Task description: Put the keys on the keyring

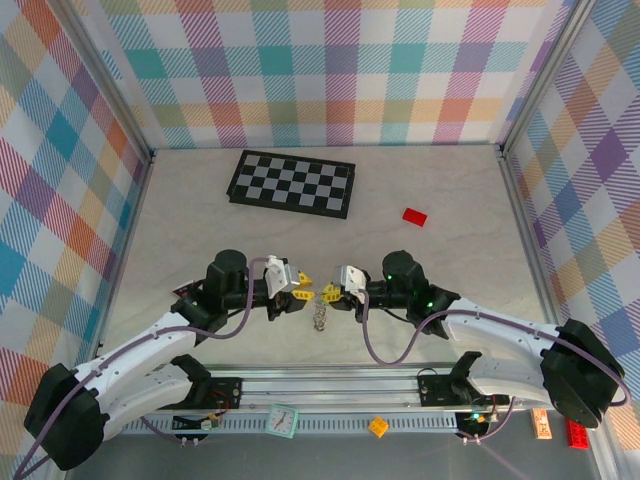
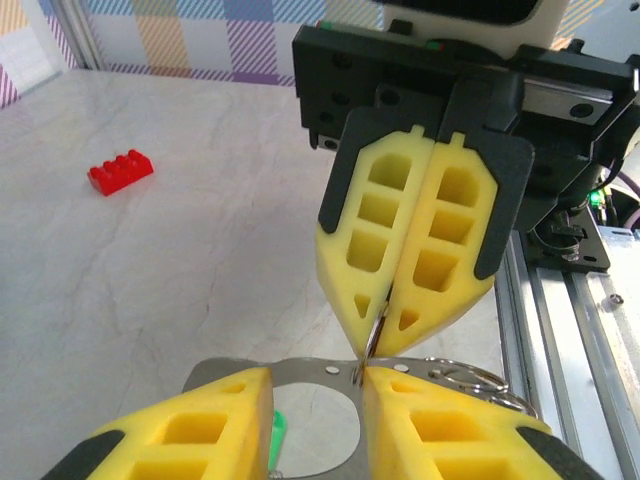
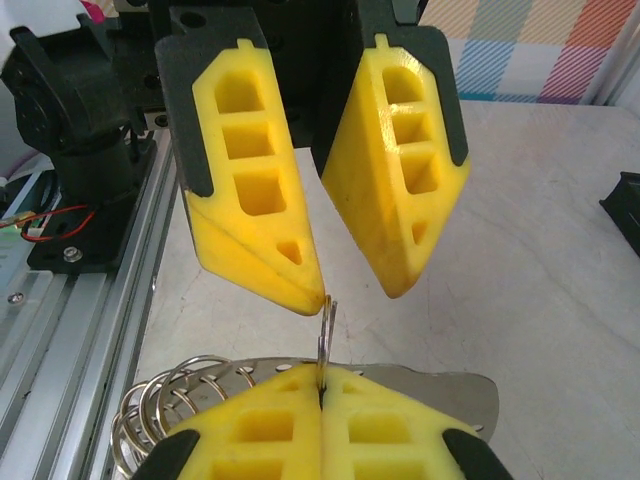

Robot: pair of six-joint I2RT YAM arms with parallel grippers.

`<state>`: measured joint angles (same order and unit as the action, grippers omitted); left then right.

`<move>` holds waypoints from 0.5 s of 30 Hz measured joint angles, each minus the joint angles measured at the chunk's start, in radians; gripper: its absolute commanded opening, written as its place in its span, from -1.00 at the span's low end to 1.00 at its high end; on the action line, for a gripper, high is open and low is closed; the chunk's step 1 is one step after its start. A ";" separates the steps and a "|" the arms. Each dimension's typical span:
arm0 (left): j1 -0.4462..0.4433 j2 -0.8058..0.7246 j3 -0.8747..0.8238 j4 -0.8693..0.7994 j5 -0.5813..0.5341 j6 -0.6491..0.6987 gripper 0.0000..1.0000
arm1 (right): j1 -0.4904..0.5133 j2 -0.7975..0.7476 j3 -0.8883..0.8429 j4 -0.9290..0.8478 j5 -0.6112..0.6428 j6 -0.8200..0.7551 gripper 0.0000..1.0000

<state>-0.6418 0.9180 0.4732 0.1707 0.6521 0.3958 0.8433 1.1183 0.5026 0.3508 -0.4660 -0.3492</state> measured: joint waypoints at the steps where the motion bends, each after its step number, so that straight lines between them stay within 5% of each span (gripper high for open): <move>1: -0.002 0.000 0.000 0.008 0.004 0.006 -0.44 | 0.000 -0.001 0.000 0.000 -0.002 0.002 -1.00; 8: -0.013 0.009 0.000 0.015 0.035 0.033 -0.49 | 0.000 -0.001 0.000 0.000 -0.018 0.006 -1.00; 15: -0.031 0.063 0.001 0.007 0.044 0.053 -0.75 | 0.000 0.000 0.000 0.000 -0.026 0.020 -1.00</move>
<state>-0.6724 0.9806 0.4740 0.1776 0.6964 0.4488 0.8433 1.1179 0.5026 0.3504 -0.4919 -0.3290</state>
